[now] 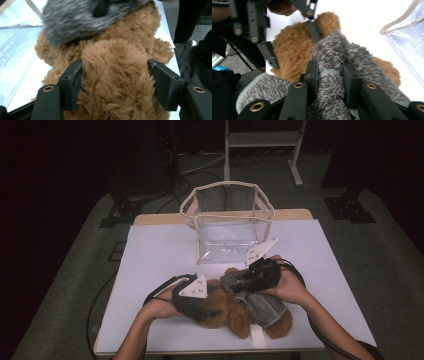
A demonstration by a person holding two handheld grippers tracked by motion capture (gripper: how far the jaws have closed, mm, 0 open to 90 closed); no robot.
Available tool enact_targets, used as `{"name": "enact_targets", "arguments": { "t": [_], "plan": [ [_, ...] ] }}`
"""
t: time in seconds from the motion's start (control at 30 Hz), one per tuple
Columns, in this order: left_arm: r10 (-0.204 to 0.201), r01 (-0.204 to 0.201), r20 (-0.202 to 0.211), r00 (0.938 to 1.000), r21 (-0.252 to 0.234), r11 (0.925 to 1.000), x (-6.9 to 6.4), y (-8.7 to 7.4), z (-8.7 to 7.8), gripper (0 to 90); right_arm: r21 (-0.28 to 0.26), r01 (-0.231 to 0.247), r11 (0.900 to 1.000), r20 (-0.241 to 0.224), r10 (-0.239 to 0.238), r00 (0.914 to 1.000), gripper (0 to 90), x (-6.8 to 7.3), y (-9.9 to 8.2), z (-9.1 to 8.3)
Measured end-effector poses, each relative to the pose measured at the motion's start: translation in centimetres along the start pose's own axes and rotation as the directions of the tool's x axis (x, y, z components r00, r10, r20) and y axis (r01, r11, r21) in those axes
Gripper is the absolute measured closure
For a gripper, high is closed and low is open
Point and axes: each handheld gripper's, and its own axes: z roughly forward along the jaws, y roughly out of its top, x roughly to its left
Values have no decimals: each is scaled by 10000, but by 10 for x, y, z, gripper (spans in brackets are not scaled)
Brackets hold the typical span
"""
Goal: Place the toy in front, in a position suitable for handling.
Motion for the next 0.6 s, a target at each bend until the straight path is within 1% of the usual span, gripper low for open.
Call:
{"name": "enact_targets", "arguments": {
  "t": [0.03, 0.1, 0.13, 0.17, 0.3, 0.43, 0.47, 0.53, 0.6],
  "plan": [
    [34, -34, -22, 10000, 27, 10000, 0, 0, 0, 322, -98, -194, 9998, -18, 194, 9998, 688, -5, -2, -2],
    [25, -25, -14, 10000, 7, 10000, -1, 0, 0, 321, -202, -306, 9993, 86, 307, 9995, 689, -9, -5, -7],
    [22, -22, -26, 10000, 11, 10000, 0, 1, 0, 321, -301, -460, 9985, 165, 465, 9988, 689, -10, -8, -12],
    [8, -8, -27, 10000, 5, 10000, 0, 1, 0, 320, -375, -442, 9983, 246, 452, 9987, 690, -11, -10, -15],
    [23, -23, -19, 10000, -19, 10000, 0, 0, 0, 318, -492, -712, 9963, 522, 737, 9959, 691, -15, -23, -34],
    [21, -21, -9, 10000, 6, 10000, 0, 1, -1, 318, -503, -815, 9954, 794, 853, 9932, 691, -17, -29, -46],
    [31, -31, -2, 10000, 16, 10000, 0, 1, -1, 318, -516, -837, 9952, 820, 878, 9928, 691, -18, -29, -47],
    [52, -52, 22, 10000, 15, 10000, 1, 1, -1, 314, -547, -911, 9943, 696, 948, 9931, 691, -17, -29, -46],
    [71, -71, 34, 10000, 41, 10000, 1, 1, -1, 309, -522, -820, 9953, 577, 850, 9947, 692, -17, -26, -41]
  ]
}}
